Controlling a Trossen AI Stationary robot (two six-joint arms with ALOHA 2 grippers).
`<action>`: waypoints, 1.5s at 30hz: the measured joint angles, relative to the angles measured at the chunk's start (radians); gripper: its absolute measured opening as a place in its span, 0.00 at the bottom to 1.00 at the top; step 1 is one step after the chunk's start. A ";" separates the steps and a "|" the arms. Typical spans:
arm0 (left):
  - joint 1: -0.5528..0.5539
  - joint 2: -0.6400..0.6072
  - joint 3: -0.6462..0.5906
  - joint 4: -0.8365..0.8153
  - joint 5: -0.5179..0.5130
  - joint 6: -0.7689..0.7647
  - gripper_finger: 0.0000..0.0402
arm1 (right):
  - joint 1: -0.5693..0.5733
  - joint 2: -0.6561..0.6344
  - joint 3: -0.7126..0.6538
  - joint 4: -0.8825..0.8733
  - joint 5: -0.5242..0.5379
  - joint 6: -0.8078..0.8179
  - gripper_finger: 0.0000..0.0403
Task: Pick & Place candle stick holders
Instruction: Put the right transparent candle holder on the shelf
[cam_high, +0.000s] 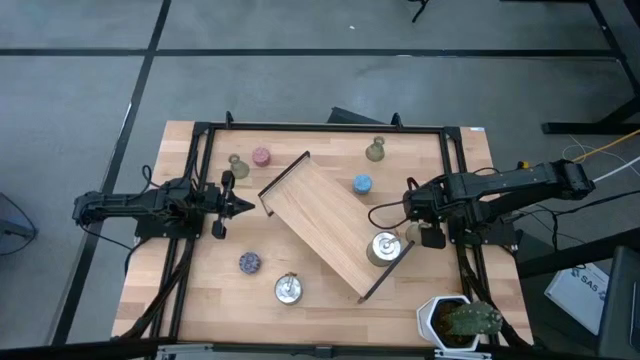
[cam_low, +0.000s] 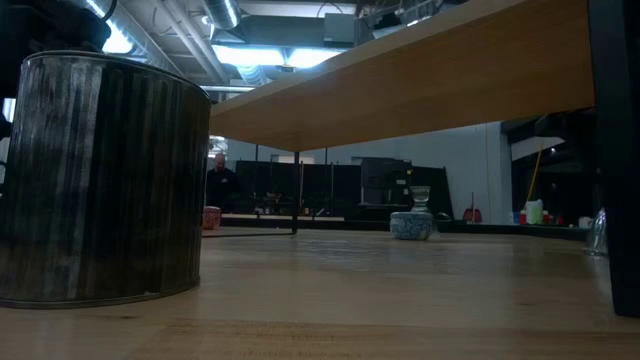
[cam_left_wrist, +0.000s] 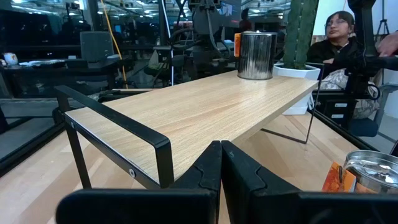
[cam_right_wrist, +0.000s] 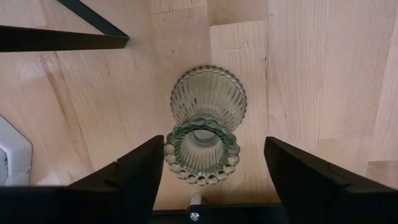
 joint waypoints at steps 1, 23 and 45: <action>0.000 0.000 0.000 0.000 0.000 0.000 0.01 | 0.000 0.000 0.000 0.000 0.000 0.000 0.67; 0.000 0.000 0.000 0.000 0.000 0.000 0.01 | 0.000 0.000 0.001 0.000 -0.007 0.000 0.45; 0.000 0.000 0.000 0.000 0.000 0.000 0.01 | -0.081 0.000 0.150 -0.158 -0.008 0.001 0.45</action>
